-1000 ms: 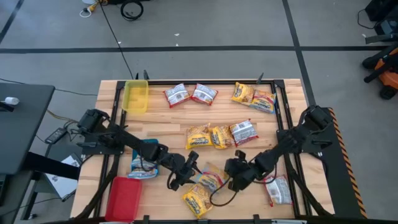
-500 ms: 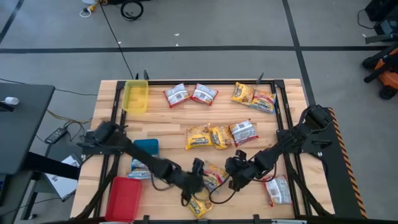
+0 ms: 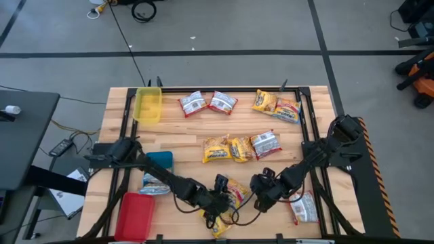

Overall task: Sort Maruchan noodles
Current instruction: Put the bottom blue noodle pack into the blue bin

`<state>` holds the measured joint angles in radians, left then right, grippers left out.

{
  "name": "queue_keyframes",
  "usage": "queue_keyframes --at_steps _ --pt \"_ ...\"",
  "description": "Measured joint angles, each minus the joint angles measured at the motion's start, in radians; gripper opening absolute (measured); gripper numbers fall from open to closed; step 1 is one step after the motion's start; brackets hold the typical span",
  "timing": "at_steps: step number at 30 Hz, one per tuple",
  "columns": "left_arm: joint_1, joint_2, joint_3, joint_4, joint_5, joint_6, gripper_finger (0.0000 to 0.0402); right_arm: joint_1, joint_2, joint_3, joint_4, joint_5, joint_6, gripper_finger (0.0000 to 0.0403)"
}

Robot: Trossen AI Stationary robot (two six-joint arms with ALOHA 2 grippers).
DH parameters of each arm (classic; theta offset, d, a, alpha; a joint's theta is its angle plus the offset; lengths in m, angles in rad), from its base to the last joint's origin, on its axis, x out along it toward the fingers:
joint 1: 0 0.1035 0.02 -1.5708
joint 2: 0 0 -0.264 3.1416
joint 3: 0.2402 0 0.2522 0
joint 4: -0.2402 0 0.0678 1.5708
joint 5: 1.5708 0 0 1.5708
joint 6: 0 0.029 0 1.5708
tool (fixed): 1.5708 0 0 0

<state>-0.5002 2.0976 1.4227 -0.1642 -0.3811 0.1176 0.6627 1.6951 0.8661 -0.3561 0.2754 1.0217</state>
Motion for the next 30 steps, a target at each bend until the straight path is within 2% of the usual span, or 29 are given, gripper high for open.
queue_keyframes --at_steps 3,8,12,15,19,20,22,26,30 --pt "0.009 0.027 -0.002 0.007 0.086 0.042 0.0205 0.023 0.0 0.0 -0.004 -0.001 0.028 0.0011" --pt "0.006 0.062 0.0 0.064 0.01 0.097 0.0189 0.053 -0.001 0.0 -0.007 -0.001 0.07 0.0011" --pt "0.024 0.063 0.0 0.059 -0.005 0.096 0.017 0.063 -0.001 0.0 -0.009 -0.001 0.087 0.0011" --pt "0.035 0.063 0.0 0.057 -0.01 0.095 0.0132 0.063 -0.001 0.0 -0.01 -0.007 0.087 0.0011" --pt "0.048 0.06 0.0 0.052 -0.009 0.064 0.005 0.063 -0.001 0.0 -0.01 -0.014 0.087 0.0011" --pt "0.051 0.054 0.0 0.038 -0.007 0.058 0.0028 0.063 -0.001 0.0 -0.009 -0.015 0.088 0.0011" --pt "0.062 0.037 -0.001 0.007 0.006 0.044 0.0013 0.063 -0.001 0.0 -0.01 -0.02 0.099 0.0011" --pt "0.084 -0.039 -0.004 -0.106 0.043 0.029 0.0012 0.063 -0.001 0.0 -0.01 -0.041 0.105 0.0011" --pt "0.11 -0.173 -0.004 -0.315 0.089 -0.024 0.0008 0.063 -0.001 0.001 -0.002 -0.042 0.109 0.0011"
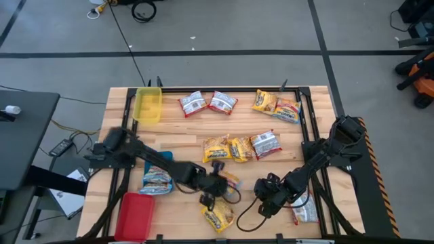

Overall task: Sort Maruchan noodles
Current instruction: Put the bottom blue noodle pack into the blue bin

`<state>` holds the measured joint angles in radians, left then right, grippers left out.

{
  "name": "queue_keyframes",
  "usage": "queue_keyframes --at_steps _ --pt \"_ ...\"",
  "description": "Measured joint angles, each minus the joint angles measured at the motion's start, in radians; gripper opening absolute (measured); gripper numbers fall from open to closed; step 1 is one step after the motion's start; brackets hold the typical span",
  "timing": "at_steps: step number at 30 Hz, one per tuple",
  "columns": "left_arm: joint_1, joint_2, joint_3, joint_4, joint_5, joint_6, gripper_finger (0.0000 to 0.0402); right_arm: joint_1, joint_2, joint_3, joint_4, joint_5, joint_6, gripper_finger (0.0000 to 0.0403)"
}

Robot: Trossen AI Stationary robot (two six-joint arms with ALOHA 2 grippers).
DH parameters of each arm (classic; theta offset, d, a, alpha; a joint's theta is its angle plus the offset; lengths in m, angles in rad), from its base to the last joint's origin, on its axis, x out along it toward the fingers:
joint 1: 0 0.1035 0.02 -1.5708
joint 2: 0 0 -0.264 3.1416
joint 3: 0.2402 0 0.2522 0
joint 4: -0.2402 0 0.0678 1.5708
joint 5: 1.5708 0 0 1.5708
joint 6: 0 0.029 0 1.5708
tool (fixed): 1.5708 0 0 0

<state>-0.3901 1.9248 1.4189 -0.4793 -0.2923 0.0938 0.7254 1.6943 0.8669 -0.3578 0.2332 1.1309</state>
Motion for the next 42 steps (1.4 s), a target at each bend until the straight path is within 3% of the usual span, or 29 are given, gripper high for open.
queue_keyframes --at_steps 7,11,14,18,23,30,36,42 --pt "0.065 -0.284 0.0 -0.524 0.126 -0.214 0.0007 0.0 0.0 0.0 0.019 0.011 -0.006 0.0011" --pt "0.129 -0.421 0.0 -0.822 0.146 -0.366 0.0006 0.0 0.0 0.0 0.034 0.034 -0.016 0.0011" --pt "0.197 -0.502 -0.008 -0.962 0.21 -0.423 0.0006 0.0 0.0 0.0 0.051 0.035 -0.026 0.0011" --pt "0.299 -0.626 -0.09 -0.933 0.348 -0.415 0.0005 0.008 0.0 0.0 0.07 0.038 -0.029 0.0011" --pt "0.439 -0.747 -0.272 -0.882 0.412 -0.396 0.0005 0.027 0.0 0.0 0.096 0.052 -0.034 0.0011" --pt "0.528 -0.808 -0.53 -0.715 0.662 -0.352 0.0006 0.04 0.0 0.0 0.103 0.057 -0.034 0.0011" --pt "0.526 -0.813 -0.563 -0.731 0.76 -0.352 0.0007 0.019 0.0 0.0 0.103 0.05 -0.054 0.0011" --pt "0.526 -0.836 -0.506 -0.764 0.772 -0.367 0.0006 -0.018 0.0 0.0 0.104 0.035 -0.061 0.0011"
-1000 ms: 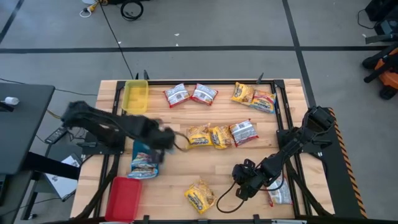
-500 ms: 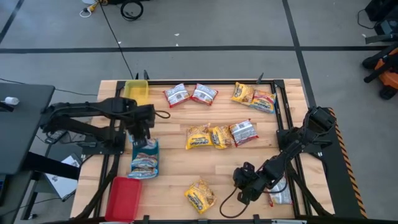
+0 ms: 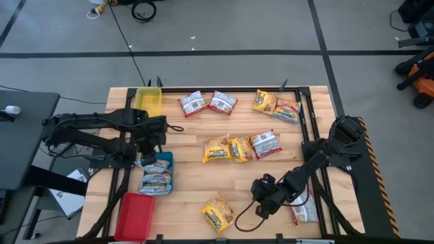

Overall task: Sort Maruchan noodles
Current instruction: Put the bottom blue noodle pack into the blue bin

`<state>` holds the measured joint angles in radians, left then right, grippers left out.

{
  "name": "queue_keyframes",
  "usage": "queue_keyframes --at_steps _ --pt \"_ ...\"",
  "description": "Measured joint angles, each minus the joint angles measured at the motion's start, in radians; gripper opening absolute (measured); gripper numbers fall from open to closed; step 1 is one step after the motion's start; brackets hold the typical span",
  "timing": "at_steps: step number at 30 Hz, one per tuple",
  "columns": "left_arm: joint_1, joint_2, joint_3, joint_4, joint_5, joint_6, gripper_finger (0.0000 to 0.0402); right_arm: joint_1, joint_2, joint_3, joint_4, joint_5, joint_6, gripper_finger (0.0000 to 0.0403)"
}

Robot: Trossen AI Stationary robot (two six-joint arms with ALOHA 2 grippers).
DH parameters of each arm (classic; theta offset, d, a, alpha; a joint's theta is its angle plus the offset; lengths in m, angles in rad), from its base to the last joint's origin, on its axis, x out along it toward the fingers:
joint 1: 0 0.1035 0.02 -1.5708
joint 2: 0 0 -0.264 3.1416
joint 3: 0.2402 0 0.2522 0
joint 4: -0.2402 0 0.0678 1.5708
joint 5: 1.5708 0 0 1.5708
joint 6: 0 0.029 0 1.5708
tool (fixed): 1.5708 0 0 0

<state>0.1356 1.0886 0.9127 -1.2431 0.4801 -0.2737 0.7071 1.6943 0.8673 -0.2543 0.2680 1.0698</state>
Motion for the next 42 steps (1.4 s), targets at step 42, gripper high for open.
queue_keyframes --at_steps 42 --pt "0.11 -0.033 -0.187 0.37 -0.001 0.051 0.0025 -0.008 0.0 0.0 0.027 -0.025 -0.036 0.0011"
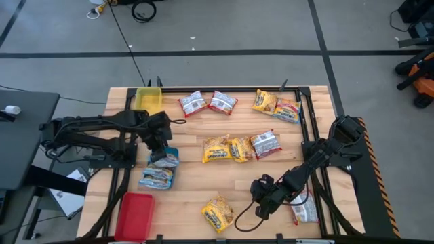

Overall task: Sort Maruchan noodles
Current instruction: Put the bottom blue noodle pack into the blue bin

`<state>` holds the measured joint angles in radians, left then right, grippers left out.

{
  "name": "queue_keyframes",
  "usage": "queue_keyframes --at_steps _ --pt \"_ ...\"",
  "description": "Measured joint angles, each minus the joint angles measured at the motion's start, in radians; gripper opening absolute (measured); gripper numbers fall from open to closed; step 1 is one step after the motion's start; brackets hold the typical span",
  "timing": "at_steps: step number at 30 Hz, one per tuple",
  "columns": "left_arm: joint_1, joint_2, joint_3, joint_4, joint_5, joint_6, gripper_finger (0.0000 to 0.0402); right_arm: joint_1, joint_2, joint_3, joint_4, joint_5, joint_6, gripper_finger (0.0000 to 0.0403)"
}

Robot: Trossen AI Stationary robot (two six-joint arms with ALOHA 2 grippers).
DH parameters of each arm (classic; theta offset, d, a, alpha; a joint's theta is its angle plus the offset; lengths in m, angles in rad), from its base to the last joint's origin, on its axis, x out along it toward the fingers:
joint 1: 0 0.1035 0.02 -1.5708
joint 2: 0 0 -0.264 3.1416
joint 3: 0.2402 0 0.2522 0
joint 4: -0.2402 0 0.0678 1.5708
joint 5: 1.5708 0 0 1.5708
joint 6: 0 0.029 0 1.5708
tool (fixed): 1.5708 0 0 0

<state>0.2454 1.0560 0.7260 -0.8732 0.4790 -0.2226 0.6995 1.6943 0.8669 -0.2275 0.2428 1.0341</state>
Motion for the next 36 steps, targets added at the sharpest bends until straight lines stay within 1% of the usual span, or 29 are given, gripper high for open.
queue_keyframes --at_steps 2,6,8,10,13,15,18,21,25,26,29,32,36 --pt "0.0 -0.006 0.015 -0.037 0.008 -0.005 0.0038 0.005 0.0 0.0 0.002 0.0 0.012 0.0011" --pt "0.0 -0.024 0.058 -0.119 0.005 0.024 0.0084 0.021 0.0 0.0 0.006 0.0 0.018 0.0011" --pt "0.0 -0.032 0.103 -0.189 -0.033 0.025 0.0108 0.026 0.0 0.0 0.007 0.0 0.018 0.0011" --pt "0.0 -0.043 0.166 -0.284 -0.092 0.024 0.0125 0.027 0.0 0.0 0.008 0.0 0.025 0.0011" --pt "-0.017 -0.065 0.244 -0.453 -0.235 -0.032 0.0131 0.029 0.0 0.0 0.01 0.005 0.046 0.0011" --pt "-0.042 -0.093 0.257 -0.53 -0.307 -0.104 0.0127 0.036 0.0 -0.001 0.02 0.037 0.046 0.0011" --pt "-0.092 -0.136 0.229 -0.605 -0.326 -0.202 0.0116 0.045 0.0 -0.001 0.038 0.121 0.03 0.0011" --pt "-0.15 -0.179 0.162 -0.598 -0.333 -0.277 0.0106 0.037 0.0 -0.001 0.077 0.142 -0.019 0.0011" --pt "-0.215 -0.206 0.055 -0.543 -0.336 -0.32 0.0093 0.004 0.0 -0.001 0.12 0.118 -0.083 0.0011" --pt "-0.226 -0.205 0.048 -0.532 -0.337 -0.322 0.0089 -0.005 0.0 0.0 0.129 0.111 -0.1 0.0011" --pt "-0.254 -0.207 0.045 -0.415 -0.359 -0.312 0.0077 -0.025 0.0 0.0 0.14 0.107 -0.141 0.0011" --pt "-0.267 -0.204 0.031 -0.354 -0.363 -0.311 0.0068 -0.042 0.0 0.001 0.154 0.105 -0.169 0.0011" --pt "-0.273 -0.177 0.006 -0.375 -0.371 -0.313 0.0059 -0.054 0.0 0.001 0.194 0.105 -0.218 0.0011"
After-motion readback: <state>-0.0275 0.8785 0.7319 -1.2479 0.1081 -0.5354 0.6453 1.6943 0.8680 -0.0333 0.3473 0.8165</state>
